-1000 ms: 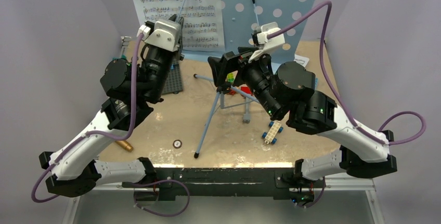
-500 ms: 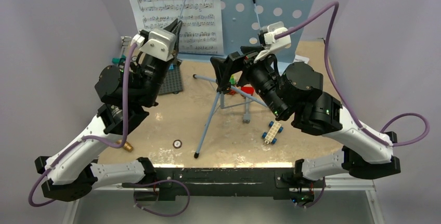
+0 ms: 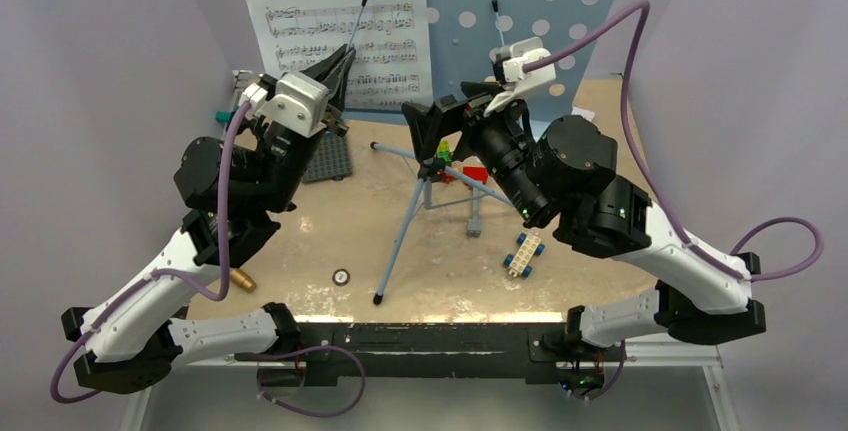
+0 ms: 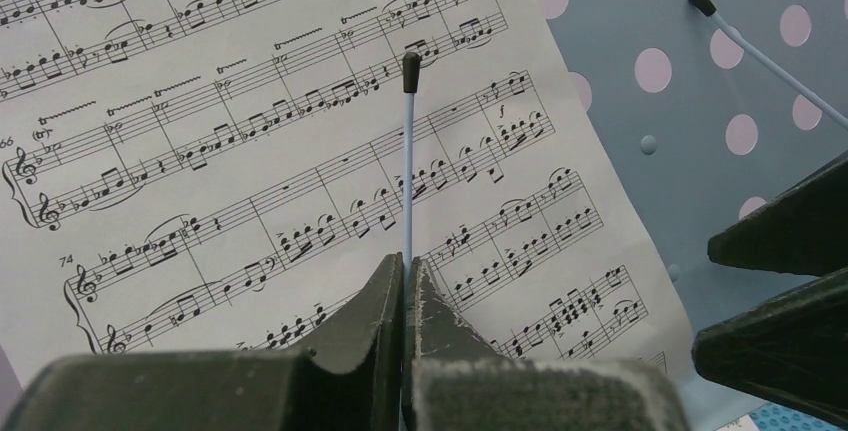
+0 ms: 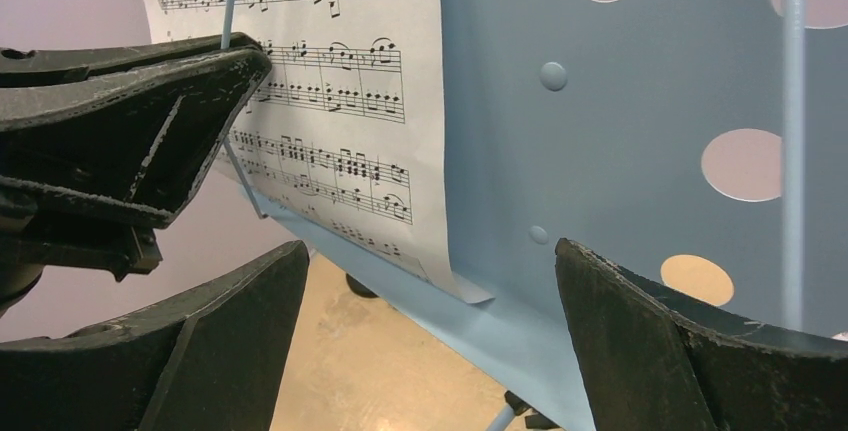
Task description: Pack up the instrument practice props
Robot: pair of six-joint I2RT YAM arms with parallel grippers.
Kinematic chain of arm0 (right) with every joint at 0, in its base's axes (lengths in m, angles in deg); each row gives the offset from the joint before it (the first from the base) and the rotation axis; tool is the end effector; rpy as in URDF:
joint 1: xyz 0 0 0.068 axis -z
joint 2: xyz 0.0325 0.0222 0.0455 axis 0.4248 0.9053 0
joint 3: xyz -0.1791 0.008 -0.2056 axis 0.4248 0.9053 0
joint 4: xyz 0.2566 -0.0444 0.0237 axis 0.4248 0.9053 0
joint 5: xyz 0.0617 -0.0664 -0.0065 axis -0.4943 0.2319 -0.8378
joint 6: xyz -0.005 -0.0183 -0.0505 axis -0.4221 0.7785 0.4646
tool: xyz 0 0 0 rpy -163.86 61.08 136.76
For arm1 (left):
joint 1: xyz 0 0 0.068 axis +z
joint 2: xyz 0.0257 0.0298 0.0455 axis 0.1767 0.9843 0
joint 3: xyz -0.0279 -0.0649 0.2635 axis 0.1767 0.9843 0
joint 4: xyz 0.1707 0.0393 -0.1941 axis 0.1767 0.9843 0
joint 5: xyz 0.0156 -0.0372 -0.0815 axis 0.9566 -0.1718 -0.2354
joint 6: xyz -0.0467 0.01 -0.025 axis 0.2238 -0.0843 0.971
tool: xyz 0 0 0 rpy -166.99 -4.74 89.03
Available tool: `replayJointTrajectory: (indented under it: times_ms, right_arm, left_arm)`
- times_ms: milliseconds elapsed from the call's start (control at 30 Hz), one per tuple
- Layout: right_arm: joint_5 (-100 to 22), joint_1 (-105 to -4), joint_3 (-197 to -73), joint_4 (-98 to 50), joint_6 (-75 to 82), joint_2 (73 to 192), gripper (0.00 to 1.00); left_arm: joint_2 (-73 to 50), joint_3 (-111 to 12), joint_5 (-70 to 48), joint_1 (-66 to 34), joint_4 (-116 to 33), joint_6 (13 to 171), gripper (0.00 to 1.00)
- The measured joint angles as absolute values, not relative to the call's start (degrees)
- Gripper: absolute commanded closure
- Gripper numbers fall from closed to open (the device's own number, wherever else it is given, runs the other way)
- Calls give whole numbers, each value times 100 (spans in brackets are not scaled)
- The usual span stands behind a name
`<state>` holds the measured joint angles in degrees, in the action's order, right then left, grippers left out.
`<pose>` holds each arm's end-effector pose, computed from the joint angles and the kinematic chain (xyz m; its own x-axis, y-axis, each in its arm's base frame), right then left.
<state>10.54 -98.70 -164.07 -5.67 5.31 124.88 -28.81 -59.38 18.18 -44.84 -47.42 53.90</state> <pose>0.0863 0.2080 0.5643 0.0131 0.2662 -0.9638 -0.5269 0.8211 0.2196 0.1073 -0.1313 0.5484 0.5342 -0.0467 -0.8440 0.4010 0.8930 0.2044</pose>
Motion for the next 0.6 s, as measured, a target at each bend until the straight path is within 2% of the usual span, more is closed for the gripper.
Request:
replayJointTrajectory:
  times_ms: [233,367,400,600]
  right_arm:
    - [930,-9743,-16785,-746,804,13021,7]
    - [757,-9645,-17054,-731,830,13338,16]
    - [711,-9618,-17082,-720,828,13375,19]
    - [412,-9481,-17111,-672,736,13384,54]
  left_arm:
    - [-2929,-5868,1807,-4484,-4788,5388,100]
    - [-2966,-5811,1809,-4482,-4809,5386,100]
    - [-2980,-5791,1809,-4480,-4812,5386,100]
    - [-3017,-5741,1781,-4469,-4860,5386,100]
